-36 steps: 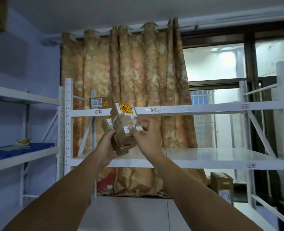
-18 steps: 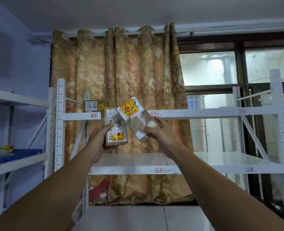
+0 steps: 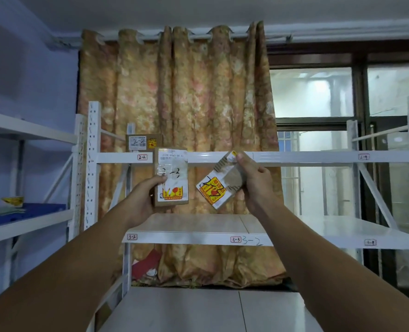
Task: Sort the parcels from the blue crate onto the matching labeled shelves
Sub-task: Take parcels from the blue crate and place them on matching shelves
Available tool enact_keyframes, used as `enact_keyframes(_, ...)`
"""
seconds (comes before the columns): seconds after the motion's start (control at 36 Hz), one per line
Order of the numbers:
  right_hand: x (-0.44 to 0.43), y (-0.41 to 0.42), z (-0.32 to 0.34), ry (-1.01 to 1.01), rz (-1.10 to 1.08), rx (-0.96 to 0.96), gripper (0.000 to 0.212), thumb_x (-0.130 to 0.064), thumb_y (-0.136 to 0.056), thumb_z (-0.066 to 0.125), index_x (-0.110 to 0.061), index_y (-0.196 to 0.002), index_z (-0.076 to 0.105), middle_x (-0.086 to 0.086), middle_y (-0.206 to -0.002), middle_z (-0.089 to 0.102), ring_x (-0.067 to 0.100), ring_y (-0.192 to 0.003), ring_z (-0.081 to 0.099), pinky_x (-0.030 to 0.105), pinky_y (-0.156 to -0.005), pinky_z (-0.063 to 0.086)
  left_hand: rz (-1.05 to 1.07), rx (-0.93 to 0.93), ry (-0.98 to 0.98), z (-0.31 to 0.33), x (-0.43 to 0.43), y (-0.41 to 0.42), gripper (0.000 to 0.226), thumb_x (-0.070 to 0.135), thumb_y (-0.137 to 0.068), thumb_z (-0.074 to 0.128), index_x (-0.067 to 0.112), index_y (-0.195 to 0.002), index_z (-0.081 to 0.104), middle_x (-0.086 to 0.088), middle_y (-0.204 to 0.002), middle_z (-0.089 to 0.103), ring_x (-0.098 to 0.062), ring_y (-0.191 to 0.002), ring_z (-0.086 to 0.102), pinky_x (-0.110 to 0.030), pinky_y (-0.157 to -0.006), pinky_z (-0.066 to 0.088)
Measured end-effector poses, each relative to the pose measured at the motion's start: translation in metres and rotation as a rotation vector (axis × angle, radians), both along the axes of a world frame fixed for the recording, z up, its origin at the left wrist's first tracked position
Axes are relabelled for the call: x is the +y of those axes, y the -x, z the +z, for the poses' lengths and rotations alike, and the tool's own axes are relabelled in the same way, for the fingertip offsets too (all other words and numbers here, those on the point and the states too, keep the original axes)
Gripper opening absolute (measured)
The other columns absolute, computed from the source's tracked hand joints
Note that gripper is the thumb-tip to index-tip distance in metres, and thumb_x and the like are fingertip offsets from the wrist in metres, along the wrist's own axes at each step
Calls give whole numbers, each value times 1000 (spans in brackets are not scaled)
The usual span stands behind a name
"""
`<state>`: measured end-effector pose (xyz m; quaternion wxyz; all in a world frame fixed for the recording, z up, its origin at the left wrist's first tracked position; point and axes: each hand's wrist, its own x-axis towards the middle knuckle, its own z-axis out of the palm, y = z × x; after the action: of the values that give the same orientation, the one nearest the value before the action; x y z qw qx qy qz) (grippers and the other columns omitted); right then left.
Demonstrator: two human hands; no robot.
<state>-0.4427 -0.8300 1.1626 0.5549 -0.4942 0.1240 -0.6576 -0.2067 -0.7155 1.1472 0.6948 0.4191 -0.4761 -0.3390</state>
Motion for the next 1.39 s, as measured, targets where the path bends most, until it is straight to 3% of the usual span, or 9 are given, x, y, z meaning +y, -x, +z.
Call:
enact_keyframes(0.11, 10, -4, 4, -27, 43, -13, 75, -45, -65, 93, -3, -122, 71, 14, -109, 78, 31, -98, 76, 42, -79, 63, -41, -8, -28, -3, -6, -2, 25, 30, -98, 62, 16, -117, 69, -14, -115, 75, -34, -105, 71, -59, -97, 54)
enact_keyframes(0.17, 12, -6, 7, -57, 65, -8, 57, -34, -80, 86, -4, -125, 68, 12, -105, 79, 27, -92, 78, 41, -78, 64, -55, -24, -40, -4, -9, 0, 30, 29, -97, 63, 13, -121, 69, -17, -120, 73, -35, -106, 70, -60, -98, 53)
enact_keyframes(0.44, 0, -20, 6, 18, -161, 276, 102, -95, -53, 69, -28, -130, 65, -1, -111, 77, 25, -98, 76, 51, -91, 60, -104, -23, 0, -4, -22, 17, 47, 37, -88, 67, 13, -128, 65, -17, -120, 73, -36, -110, 71, -52, -81, 62)
enact_keyframes(0.64, 8, -10, 9, 139, -42, 351, 22, -13, -87, 71, -12, -108, 68, -2, -77, 76, 17, -68, 72, 26, -56, 54, -118, -44, -53, -8, -28, 16, 27, 2, -95, 61, 2, -121, 64, -23, -123, 70, -34, -108, 71, -51, -100, 55)
enact_keyframes(0.86, 5, -2, 12, 183, 102, 407, 42, 2, -82, 77, 0, -122, 66, 18, -108, 77, 37, -96, 75, 42, -76, 62, -43, -319, -129, -13, -21, 2, 39, 17, -86, 79, 16, -123, 68, 0, -113, 77, -22, -108, 71, -49, -101, 54)
enact_keyframes(0.97, 3, 0, 9, 173, 106, 419, 33, -3, -85, 78, 5, -116, 70, 20, -106, 77, 31, -85, 78, 33, -63, 61, 53, -387, -89, -13, -23, -9, 55, 26, -72, 87, 14, -123, 70, 3, -111, 78, -20, -109, 71, -35, -87, 57)
enact_keyframes(1.06, -5, -5, 5, 184, 57, 425, 47, -12, -83, 83, 0, -125, 64, 16, -112, 76, 28, -91, 78, 32, -66, 62, 112, -409, -61, -11, -27, -14, 53, 23, -74, 89, 13, -122, 70, 2, -109, 78, -20, -103, 73, -28, -75, 56)
enact_keyframes(1.31, -12, -23, 3, 306, -57, 688, 58, -48, -80, 85, -29, -131, 64, 2, -121, 74, 23, -108, 74, 47, -95, 60, 136, -449, 3, -13, -47, -25, 22, 16, -80, 86, 23, -95, 71, 1, -103, 77, -19, -97, 73, -40, -86, 61)
enact_keyframes(1.39, -12, -22, 6, 324, -43, 798, 60, -25, -84, 83, -34, -137, 58, -2, -122, 71, 20, -110, 71, 32, -82, 62, 132, -470, -1, -15, -55, -33, 18, 16, -80, 86, 21, -92, 72, 0, -101, 77, -20, -93, 73, -42, -84, 62)
